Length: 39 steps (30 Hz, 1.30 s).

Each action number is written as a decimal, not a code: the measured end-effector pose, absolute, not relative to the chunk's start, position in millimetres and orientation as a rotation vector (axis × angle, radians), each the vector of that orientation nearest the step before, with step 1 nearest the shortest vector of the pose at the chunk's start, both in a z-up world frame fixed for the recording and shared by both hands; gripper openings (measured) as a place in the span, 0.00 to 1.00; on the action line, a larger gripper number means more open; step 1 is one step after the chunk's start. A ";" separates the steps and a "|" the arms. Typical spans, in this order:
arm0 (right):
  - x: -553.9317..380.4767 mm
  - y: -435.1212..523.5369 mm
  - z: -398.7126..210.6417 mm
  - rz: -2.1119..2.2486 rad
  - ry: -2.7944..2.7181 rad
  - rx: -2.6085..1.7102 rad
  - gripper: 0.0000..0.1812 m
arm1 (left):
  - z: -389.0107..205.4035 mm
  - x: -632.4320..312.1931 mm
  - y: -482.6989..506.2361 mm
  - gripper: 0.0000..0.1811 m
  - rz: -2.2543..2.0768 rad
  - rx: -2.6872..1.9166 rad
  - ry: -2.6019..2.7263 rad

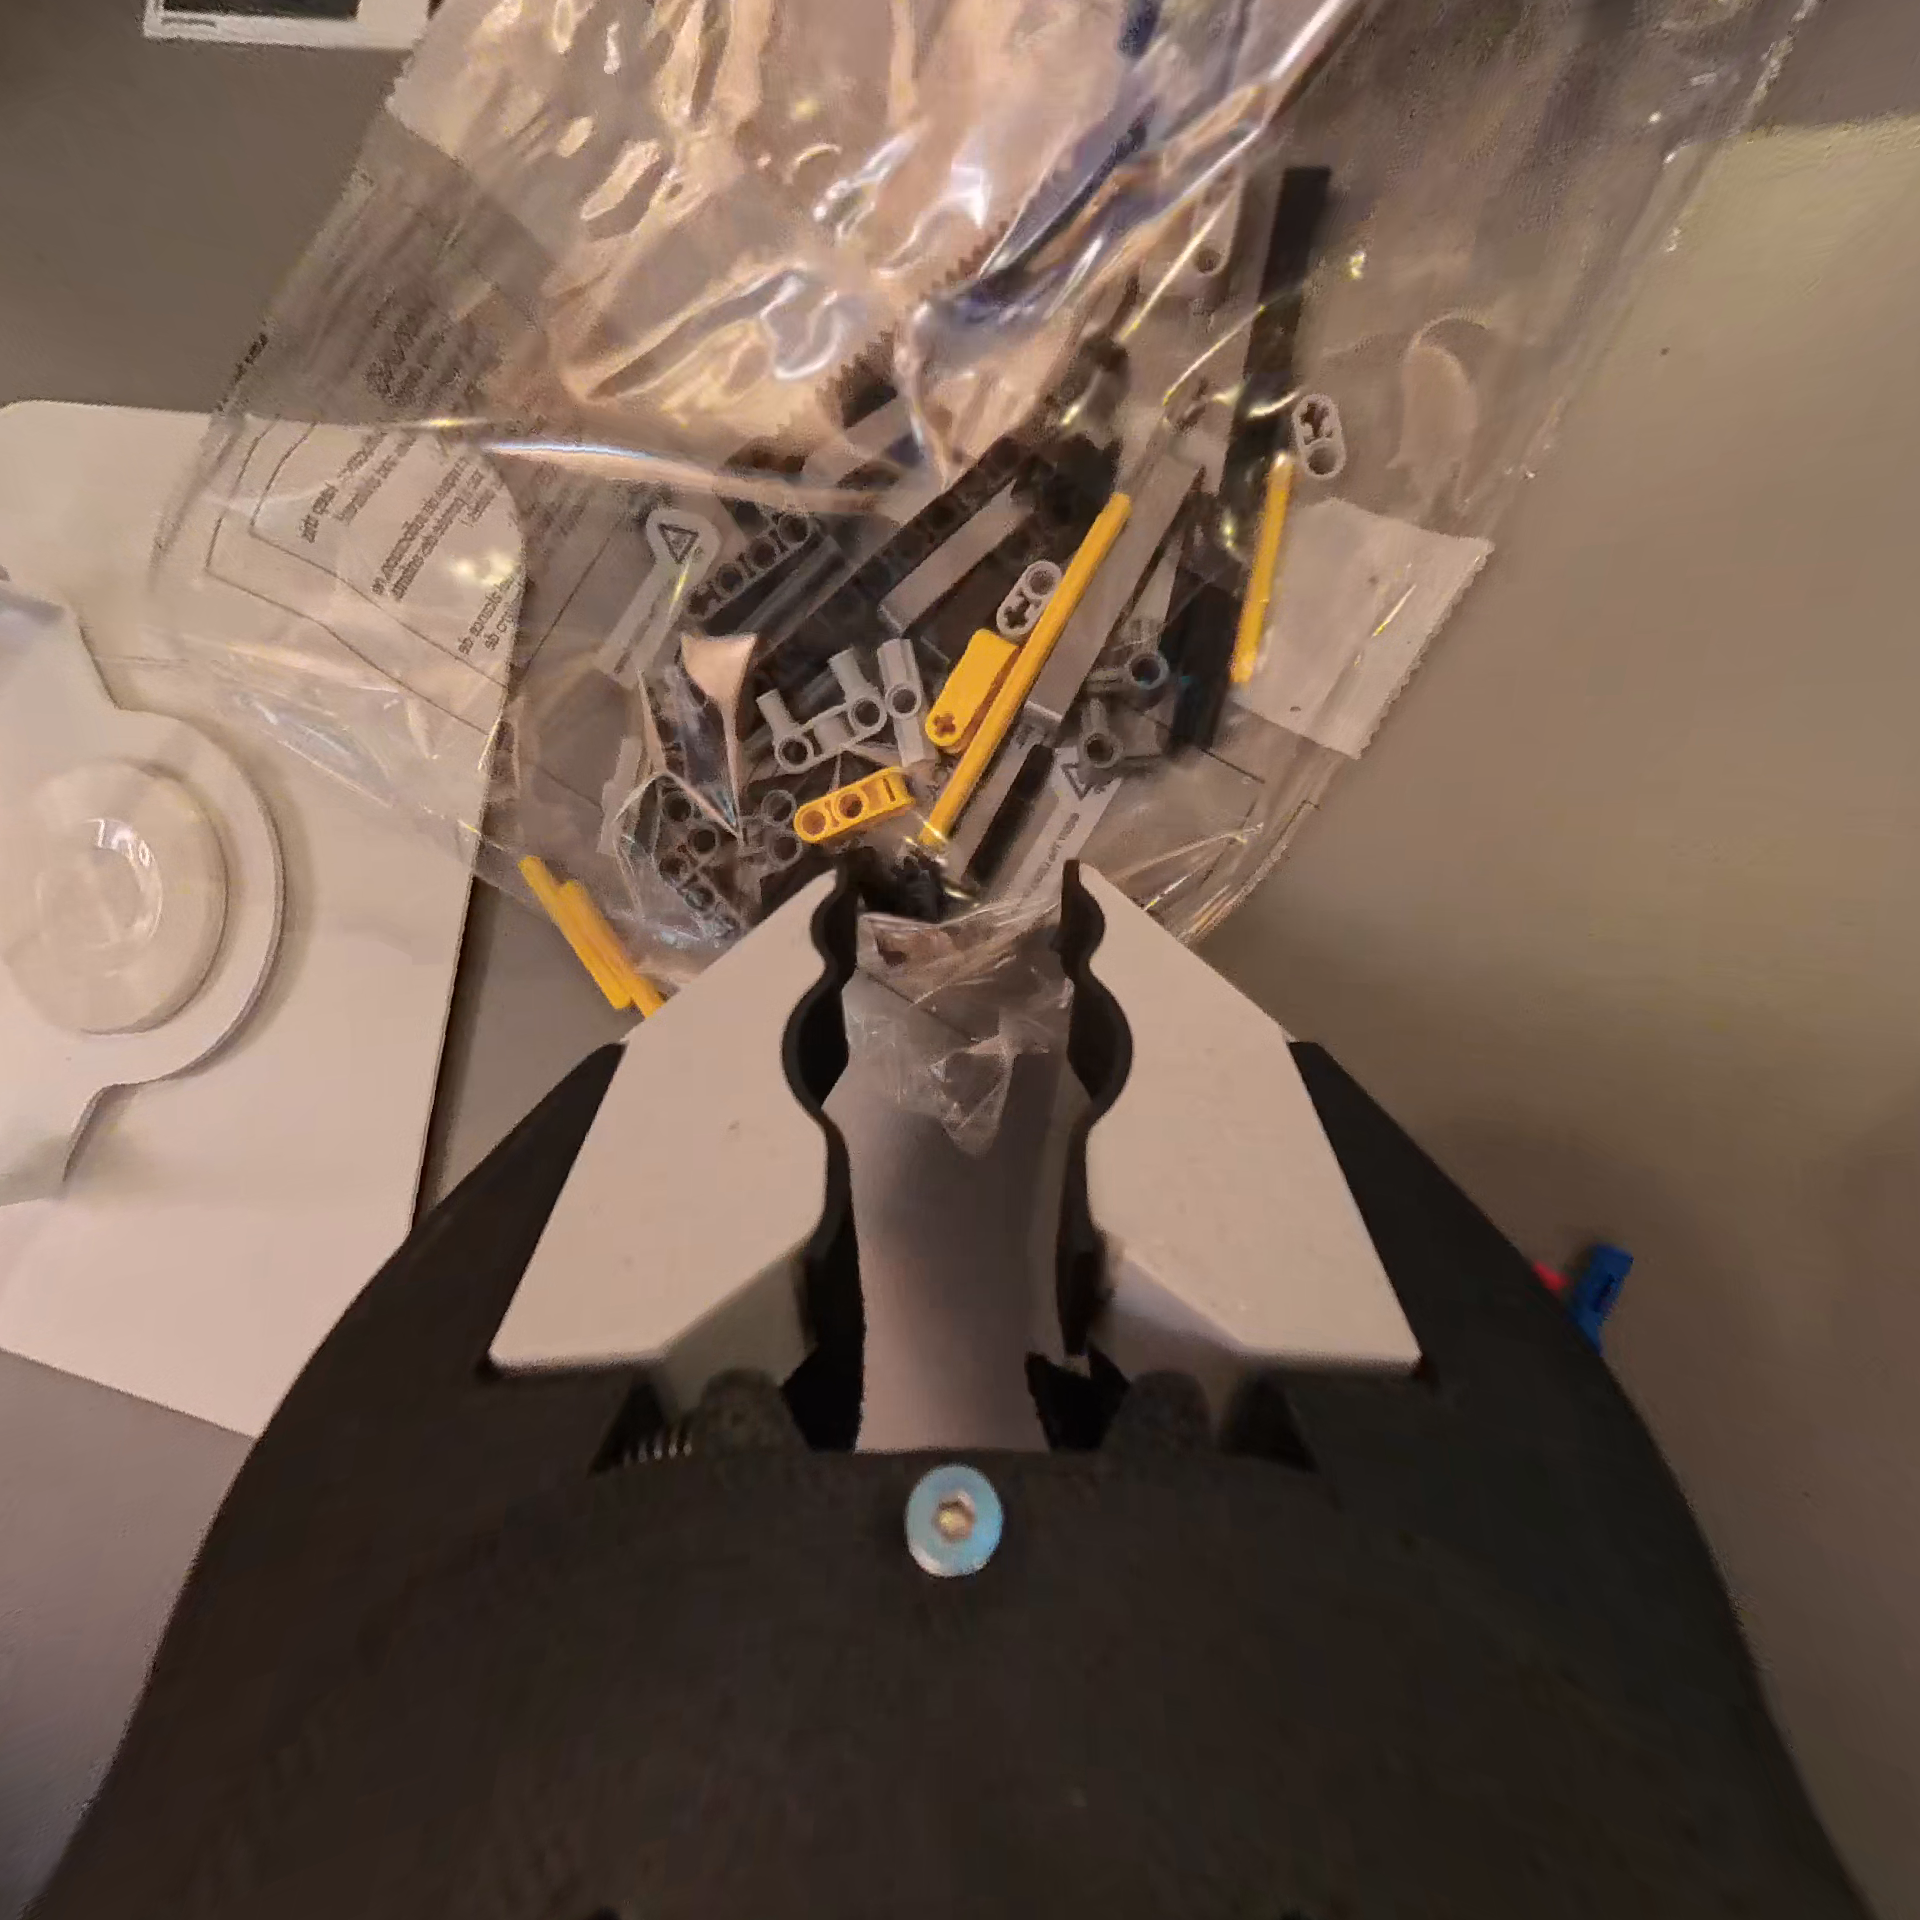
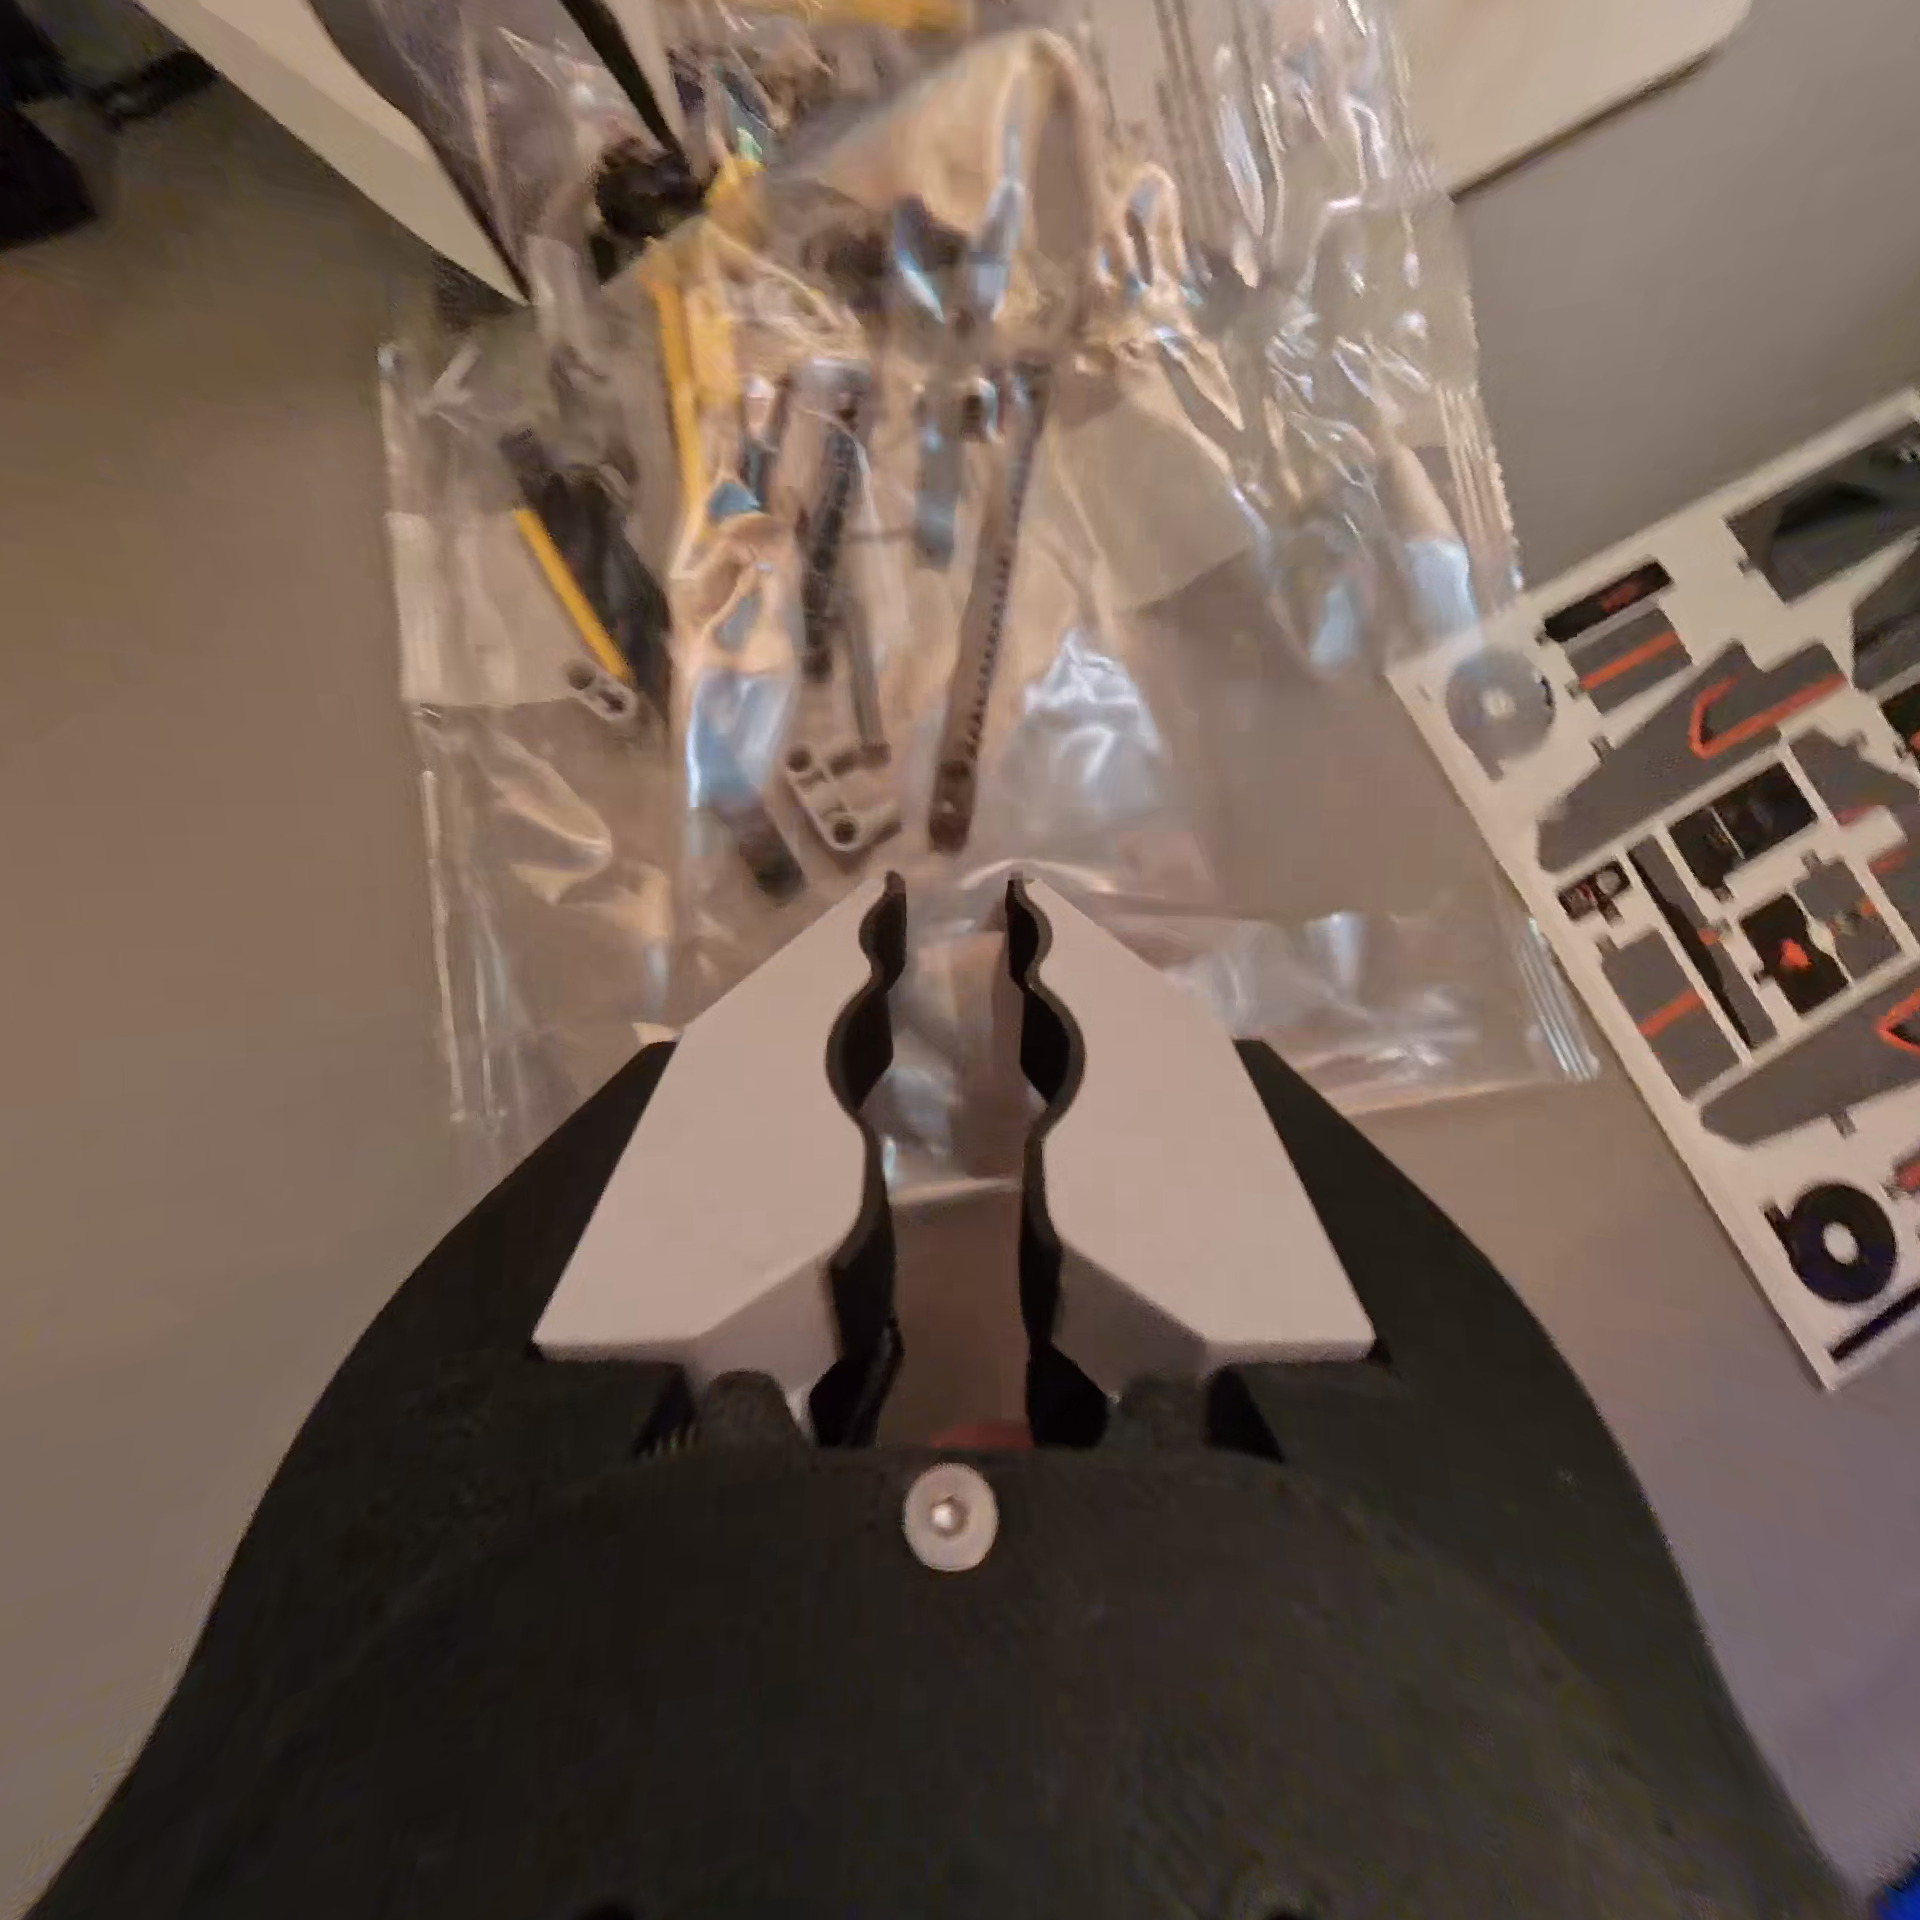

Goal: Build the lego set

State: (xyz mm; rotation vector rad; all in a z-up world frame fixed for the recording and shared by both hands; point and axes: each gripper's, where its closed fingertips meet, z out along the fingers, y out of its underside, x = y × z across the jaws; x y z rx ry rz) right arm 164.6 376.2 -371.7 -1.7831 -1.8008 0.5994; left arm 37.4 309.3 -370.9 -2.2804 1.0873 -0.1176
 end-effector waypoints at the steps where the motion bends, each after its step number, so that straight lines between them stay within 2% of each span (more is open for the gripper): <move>1: 160.8 372.8 -369.1 0.634 -1.801 -1.758 0.09 | -370.9 36.7 309.7 0.20 -0.124 -2.279 1.081; 9: 143.5 347.9 -353.0 0.790 -1.860 -1.605 0.11 | -371.7 34.8 308.2 0.20 -0.152 -2.235 1.067; 18: 122.8 342.9 -364.8 0.742 -1.963 -1.587 0.14 | -371.7 35.3 307.2 0.18 -0.145 -2.203 1.092; 22: 113.1 340.9 -360.6 0.804 -1.941 -1.601 0.10 | -371.7 38.3 307.6 0.17 -0.146 -2.197 1.101; 28: 108.3 339.2 -365.0 0.819 -1.956 -1.636 0.13 | -371.8 38.2 307.7 0.16 -0.149 -2.201 1.089; 32: 109.0 341.3 -371.1 0.787 -1.967 -1.641 0.08 | -369.4 31.3 305.4 0.23 -0.135 -2.213 1.067; 37: 109.4 343.7 -372.8 0.790 -1.941 -1.648 0.12 | -366.9 10.4 306.4 0.33 -0.092 -2.269 0.987; 39: 108.7 343.1 -372.8 0.797 -1.931 -1.644 0.13 | -368.5 7.3 303.4 0.33 -0.133 -2.298 0.963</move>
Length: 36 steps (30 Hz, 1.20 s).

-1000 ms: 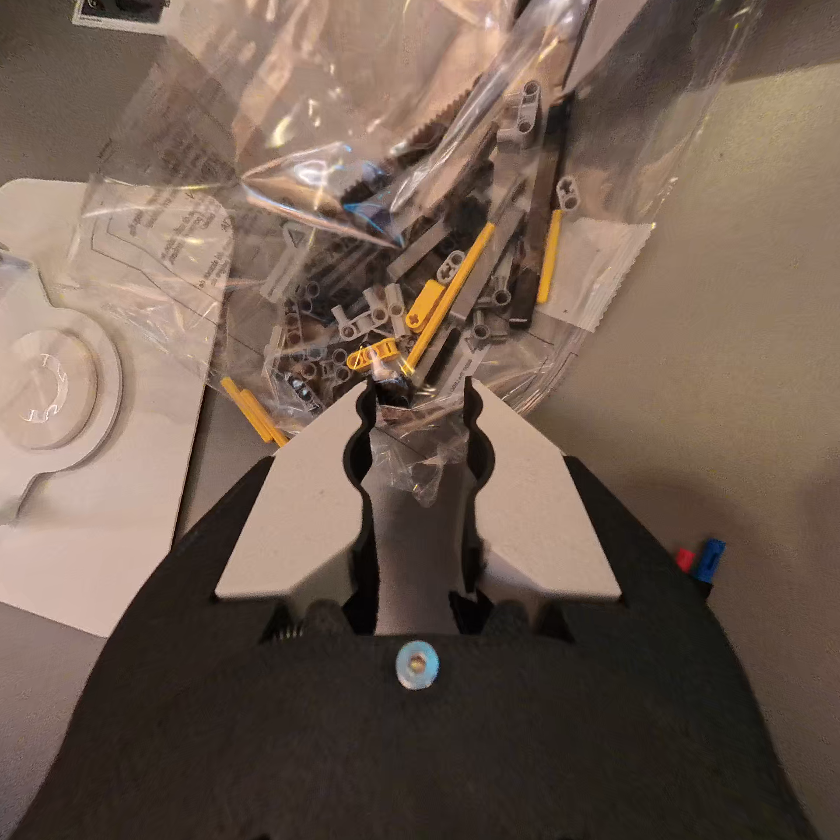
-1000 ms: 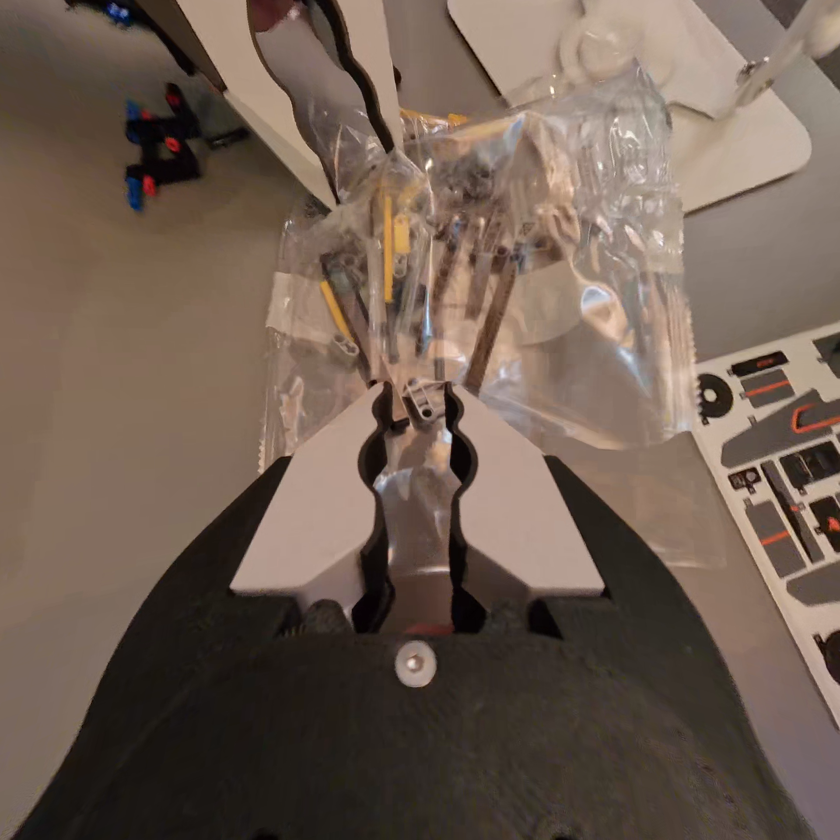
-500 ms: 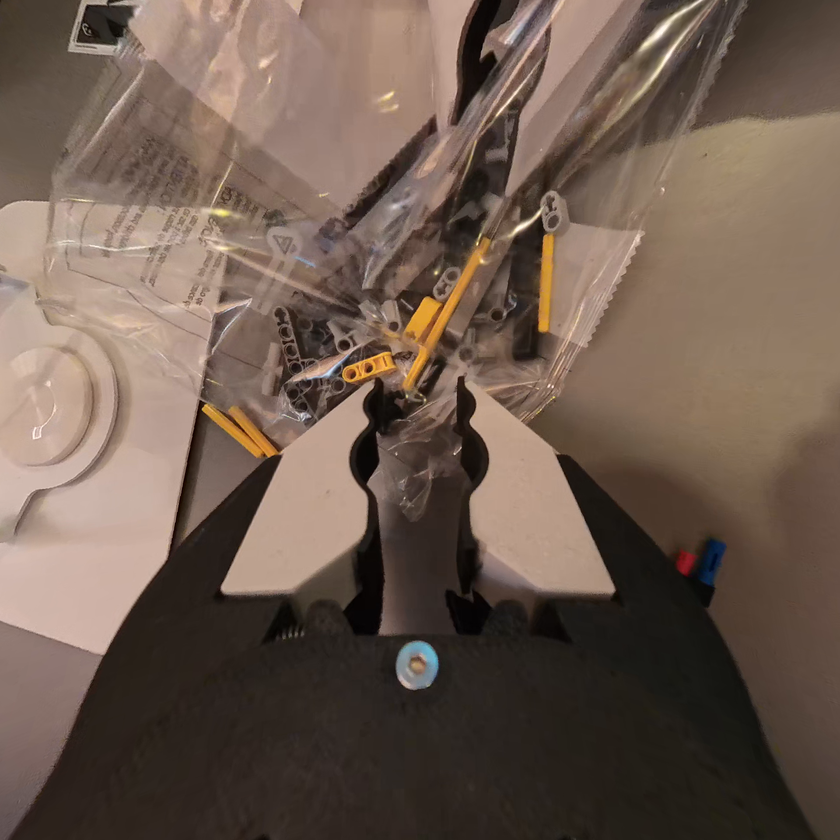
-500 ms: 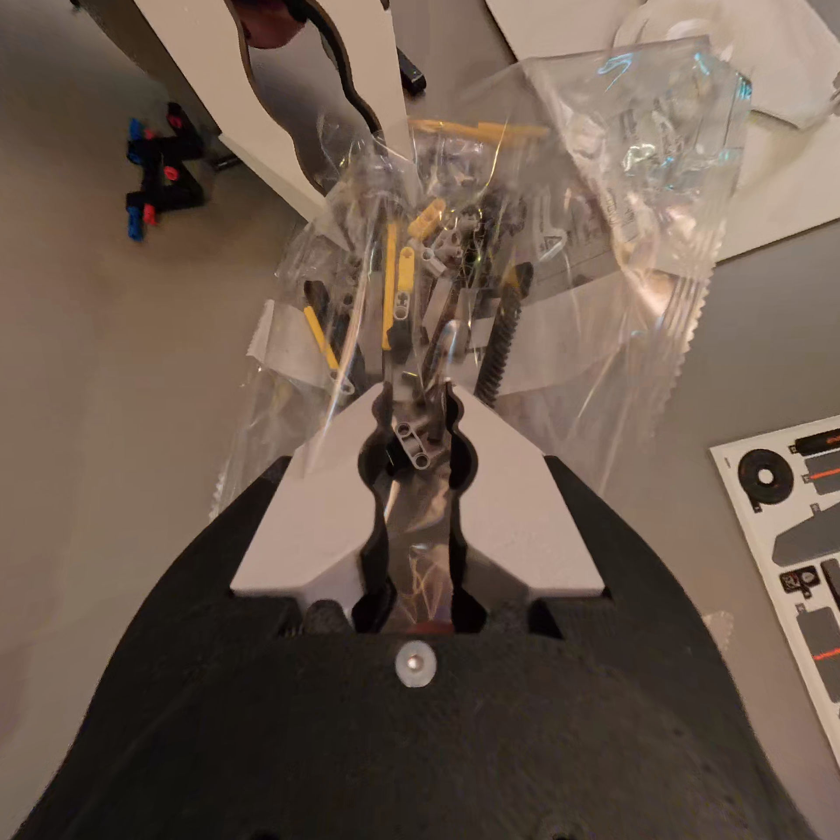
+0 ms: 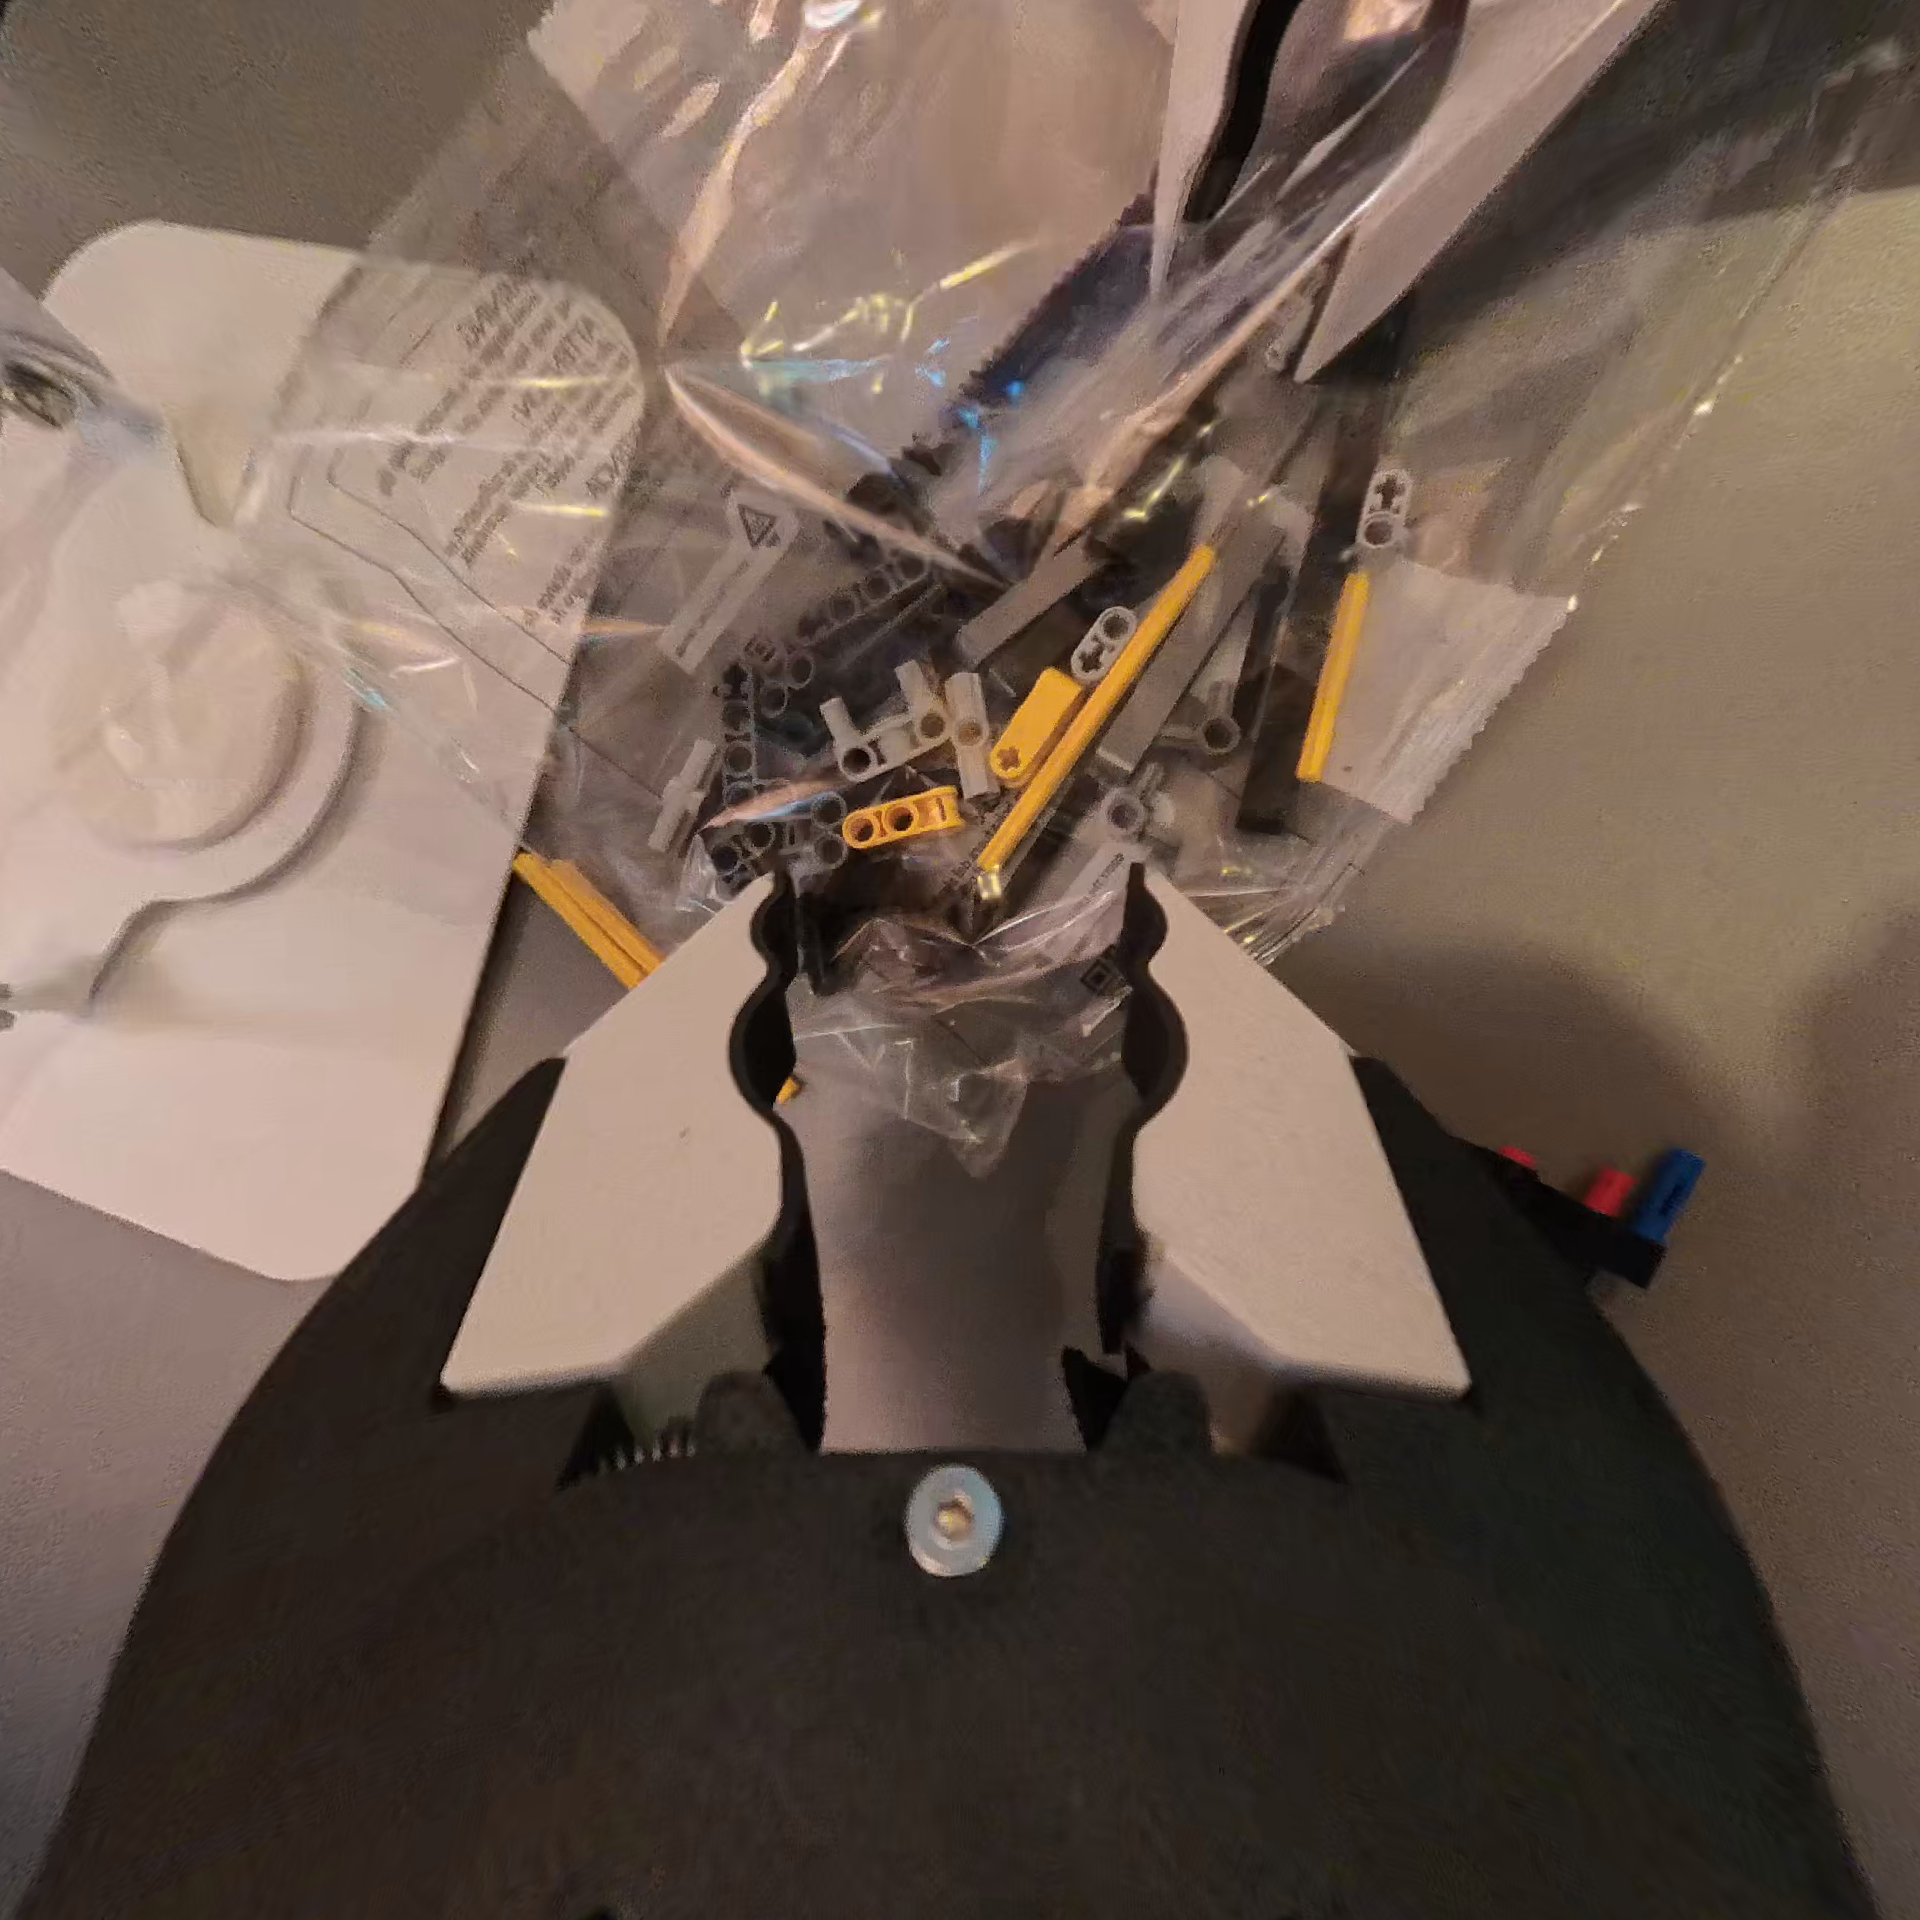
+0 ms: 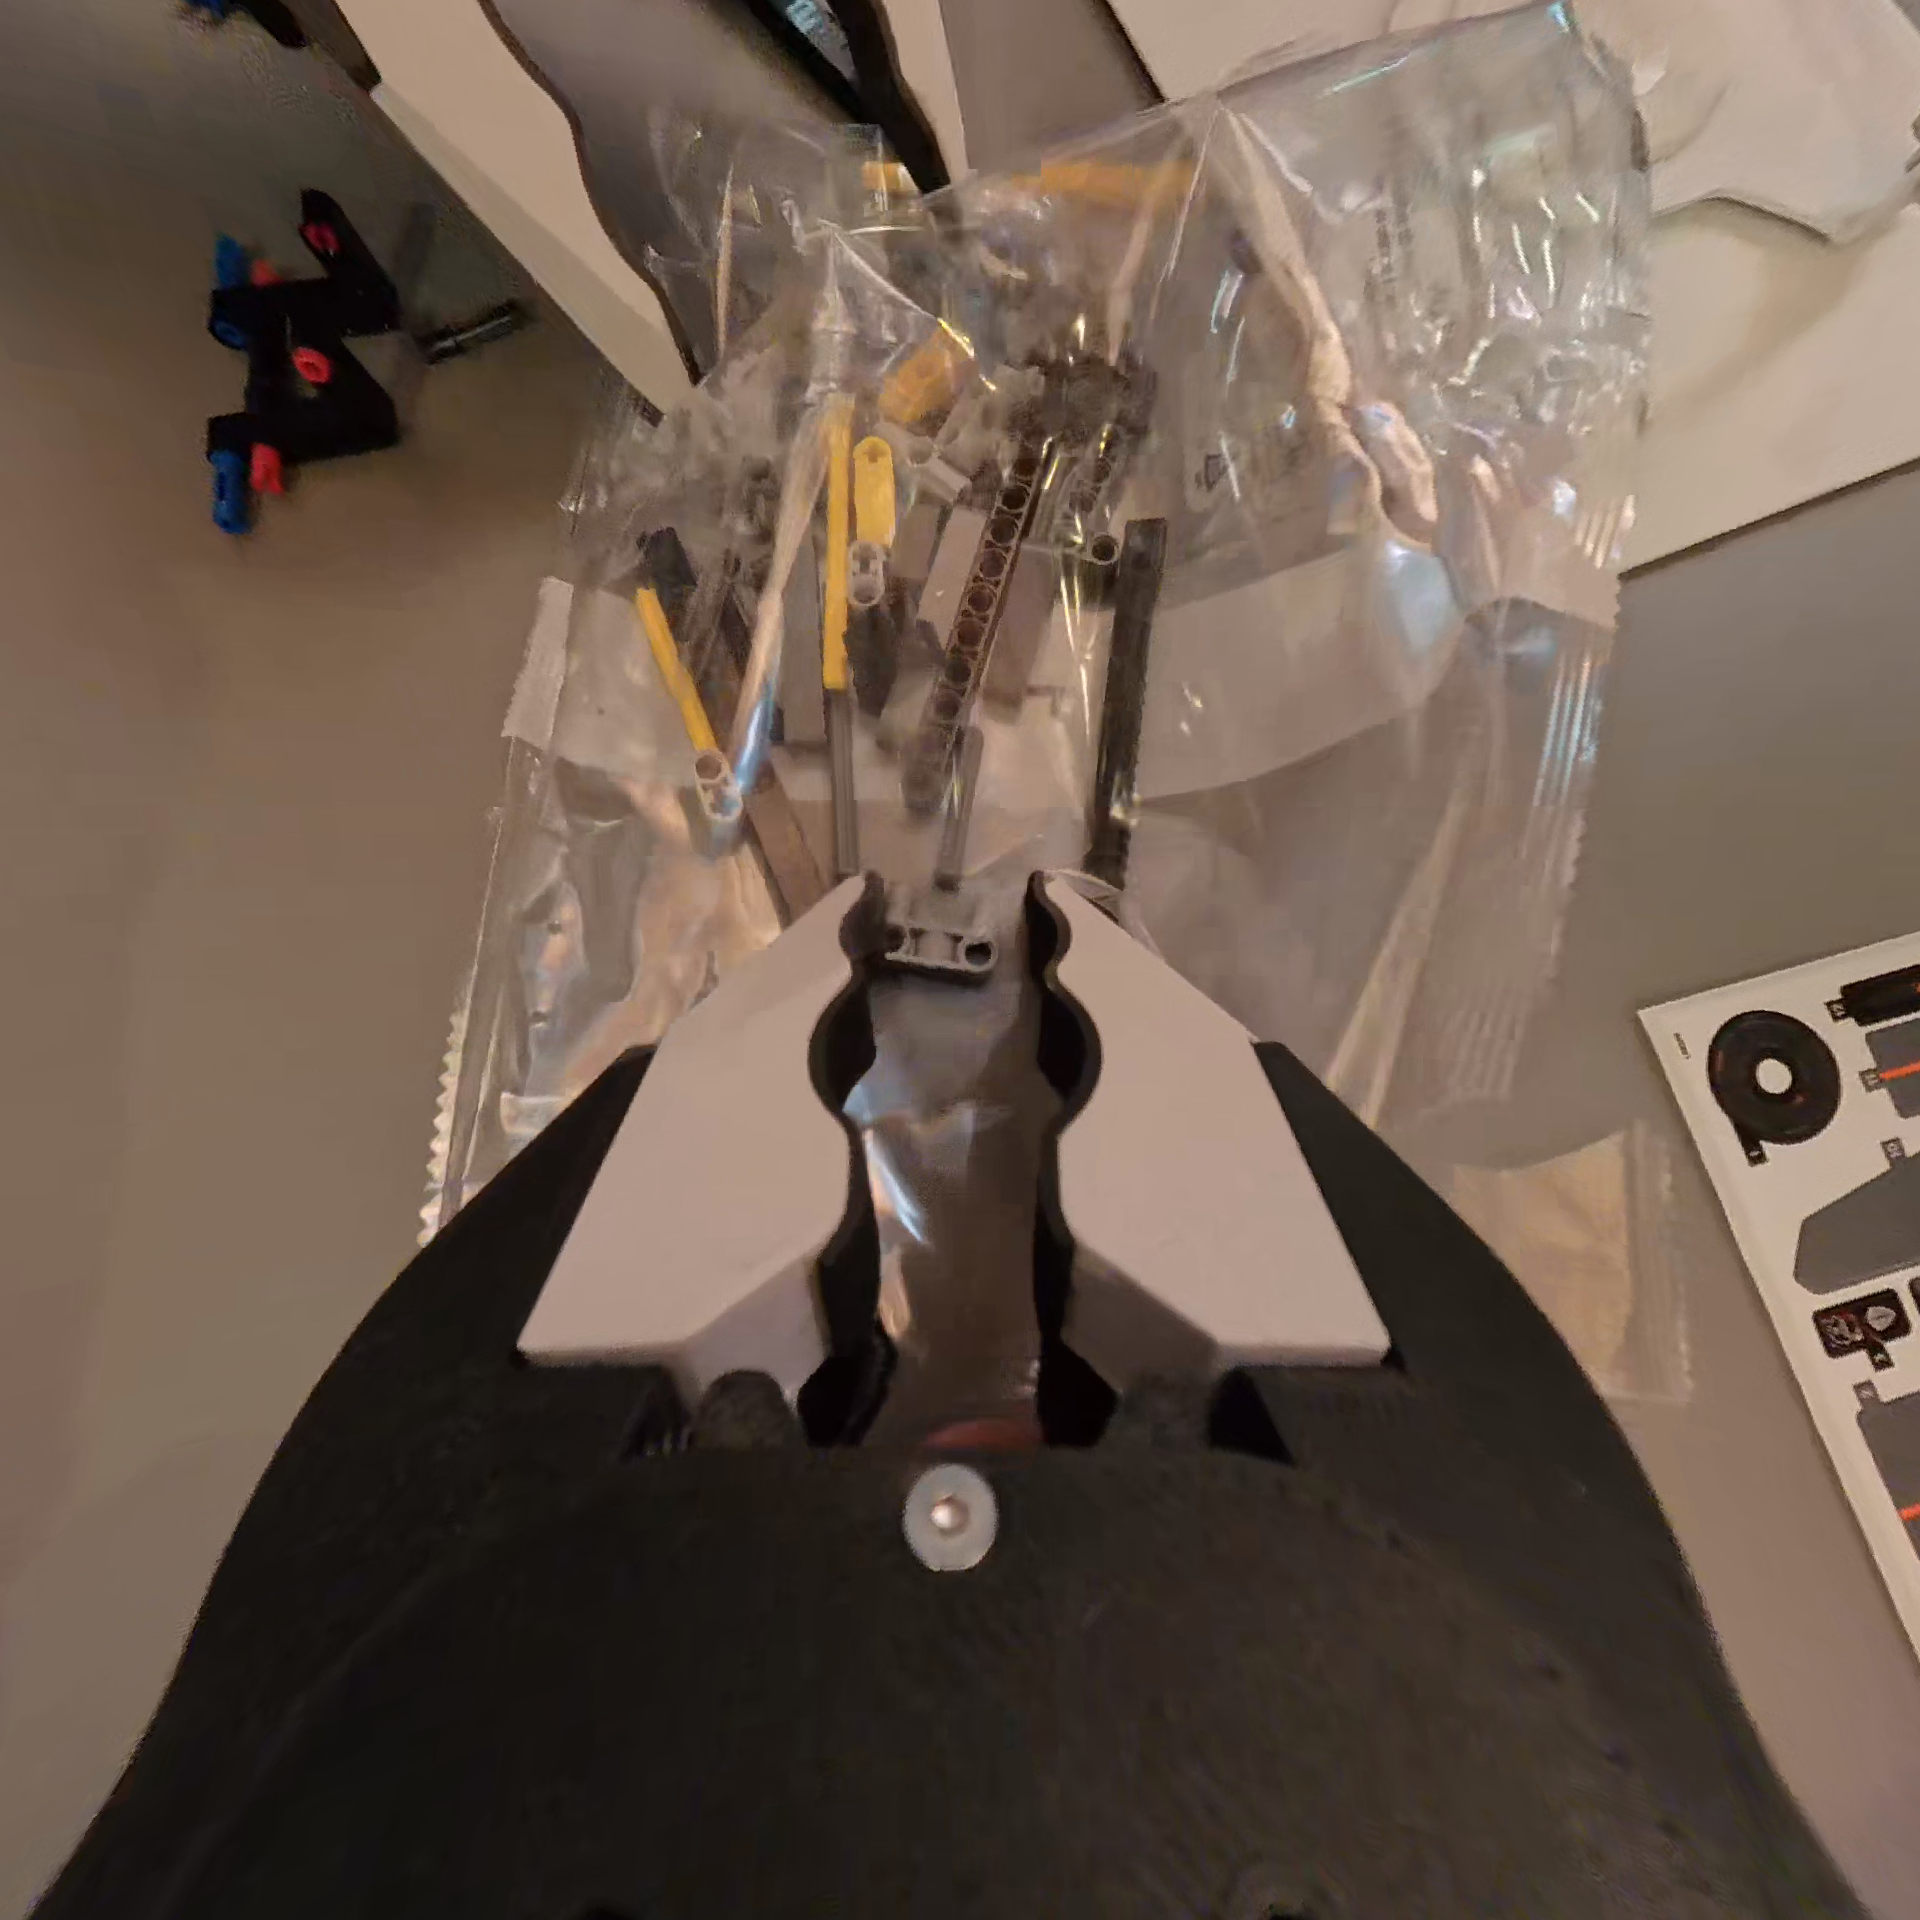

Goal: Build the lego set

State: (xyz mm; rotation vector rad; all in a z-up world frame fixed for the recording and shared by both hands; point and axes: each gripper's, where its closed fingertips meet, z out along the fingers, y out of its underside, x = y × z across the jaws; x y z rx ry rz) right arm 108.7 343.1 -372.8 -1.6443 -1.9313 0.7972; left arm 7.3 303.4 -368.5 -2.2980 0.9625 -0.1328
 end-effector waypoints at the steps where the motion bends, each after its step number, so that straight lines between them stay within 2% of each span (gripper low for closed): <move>1: 108.6 341.4 -372.7 0.807 -1.934 -1.637 0.14 | -370.6 7.2 302.4 0.33 -0.150 -2.306 0.956; 9: 98.7 325.5 -360.6 0.888 -1.948 -1.524 0.13 | -372.2 11.4 305.2 0.30 -0.173 -2.281 0.976; 23: 75.1 311.6 -357.6 0.927 -1.980 -1.503 0.00 | -372.2 15.8 308.2 0.28 -0.184 -2.252 0.979; 31: 70.7 320.1 -366.3 0.825 -1.941 -1.540 0.01 | -372.5 17.4 308.9 0.28 -0.188 -2.244 0.973; 36: 76.8 328.1 -372.7 0.710 -1.935 -1.568 0.06 | -372.5 17.4 308.7 0.28 -0.184 -2.245 0.975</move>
